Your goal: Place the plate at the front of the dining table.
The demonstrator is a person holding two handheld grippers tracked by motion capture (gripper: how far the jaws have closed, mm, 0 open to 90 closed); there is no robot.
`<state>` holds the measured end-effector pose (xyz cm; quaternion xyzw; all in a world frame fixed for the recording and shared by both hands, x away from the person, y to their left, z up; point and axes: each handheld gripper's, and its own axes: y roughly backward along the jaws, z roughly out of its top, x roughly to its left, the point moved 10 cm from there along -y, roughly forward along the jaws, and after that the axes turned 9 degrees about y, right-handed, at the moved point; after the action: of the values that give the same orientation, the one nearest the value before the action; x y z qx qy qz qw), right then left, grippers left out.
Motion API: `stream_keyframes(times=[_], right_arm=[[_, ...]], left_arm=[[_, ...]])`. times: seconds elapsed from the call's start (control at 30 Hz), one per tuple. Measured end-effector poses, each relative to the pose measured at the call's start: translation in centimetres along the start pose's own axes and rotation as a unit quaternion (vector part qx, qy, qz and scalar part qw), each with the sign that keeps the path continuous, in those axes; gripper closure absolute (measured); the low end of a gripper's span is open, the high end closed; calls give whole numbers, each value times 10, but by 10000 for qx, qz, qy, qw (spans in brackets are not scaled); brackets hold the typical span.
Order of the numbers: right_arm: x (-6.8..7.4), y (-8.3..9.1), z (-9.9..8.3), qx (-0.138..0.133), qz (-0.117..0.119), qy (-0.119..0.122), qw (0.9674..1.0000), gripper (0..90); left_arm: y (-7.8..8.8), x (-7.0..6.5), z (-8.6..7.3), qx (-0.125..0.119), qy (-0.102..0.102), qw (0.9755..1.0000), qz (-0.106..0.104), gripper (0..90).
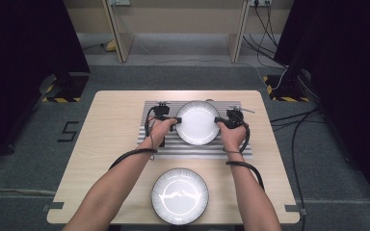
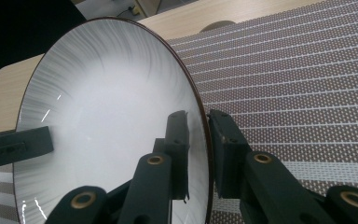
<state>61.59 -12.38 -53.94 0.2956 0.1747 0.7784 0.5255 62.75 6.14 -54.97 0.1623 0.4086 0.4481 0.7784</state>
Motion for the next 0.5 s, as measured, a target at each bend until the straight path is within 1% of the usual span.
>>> stream_keyframes(times=[0.2,0.37,0.5], right_arm=[[-3,1,-1,27,-53,-39,10000,777],[-4,1,-1,28,-103,-7,9999,771],[-5,1,-2,28,-89,-42,9999,773]], left_arm=[[-2,-1,1,0,-37,10000,50,793],[-3,-1,2,6,-58,10000,77,791],[-4,0,2,18,-57,9999,84,789]])
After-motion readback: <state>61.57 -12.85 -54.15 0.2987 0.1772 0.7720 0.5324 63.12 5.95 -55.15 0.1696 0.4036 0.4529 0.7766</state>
